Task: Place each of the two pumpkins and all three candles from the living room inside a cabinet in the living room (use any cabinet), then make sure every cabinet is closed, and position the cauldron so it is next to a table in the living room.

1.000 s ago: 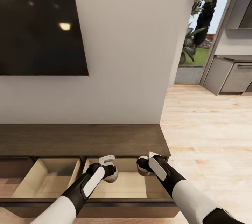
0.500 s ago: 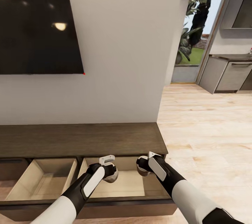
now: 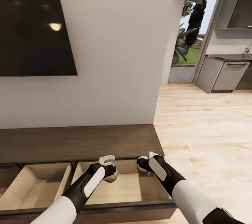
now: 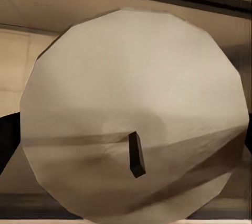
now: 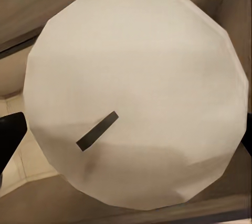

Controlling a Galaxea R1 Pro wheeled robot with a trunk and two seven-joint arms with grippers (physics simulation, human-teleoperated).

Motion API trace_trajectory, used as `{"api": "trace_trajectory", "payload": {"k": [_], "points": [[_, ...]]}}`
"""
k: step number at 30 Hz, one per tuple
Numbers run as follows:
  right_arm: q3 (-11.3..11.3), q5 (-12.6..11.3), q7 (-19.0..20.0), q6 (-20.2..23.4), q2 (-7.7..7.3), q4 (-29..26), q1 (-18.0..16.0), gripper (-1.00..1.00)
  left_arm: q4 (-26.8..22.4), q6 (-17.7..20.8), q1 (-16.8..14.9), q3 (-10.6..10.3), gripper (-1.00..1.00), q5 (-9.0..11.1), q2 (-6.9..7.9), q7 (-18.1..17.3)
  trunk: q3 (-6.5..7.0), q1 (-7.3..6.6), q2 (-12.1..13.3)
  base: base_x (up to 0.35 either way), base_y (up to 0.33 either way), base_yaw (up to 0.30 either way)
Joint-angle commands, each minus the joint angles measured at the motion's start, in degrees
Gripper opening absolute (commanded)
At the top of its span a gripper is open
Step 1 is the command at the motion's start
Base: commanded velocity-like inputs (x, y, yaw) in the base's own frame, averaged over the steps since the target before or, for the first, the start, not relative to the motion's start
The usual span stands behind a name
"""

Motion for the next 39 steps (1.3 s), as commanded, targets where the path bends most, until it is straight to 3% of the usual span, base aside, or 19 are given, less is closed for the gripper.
{"api": "trace_trajectory", "payload": {"k": [1, 24, 39], "points": [[0.32, -0.52, -0.51, 0.06, -0.04, -0.08, -0.06, -1.00, -0.11, 0.05, -0.04, -0.17, -1.00, 0.53, 0.03, 0.59, -0.03, 0.00, -0.03, 0.012, -0.037, -0.139], [0.32, -0.52, -0.04, 0.08, 0.22, -0.06, -0.06, -1.00, -0.11, 0.02, -0.04, 0.27, -1.00, 0.52, 0.20, 0.59, 0.01, 0.00, -0.03, 0.029, -0.046, -0.009], [0.35, -0.52, 0.27, 0.00, 0.31, -0.05, -0.06, -1.00, -0.11, -0.14, -0.06, 0.48, -1.00, 0.52, 0.28, 0.67, -2.68, 3.29, -6.05, 0.000, 0.000, 0.000]]}}
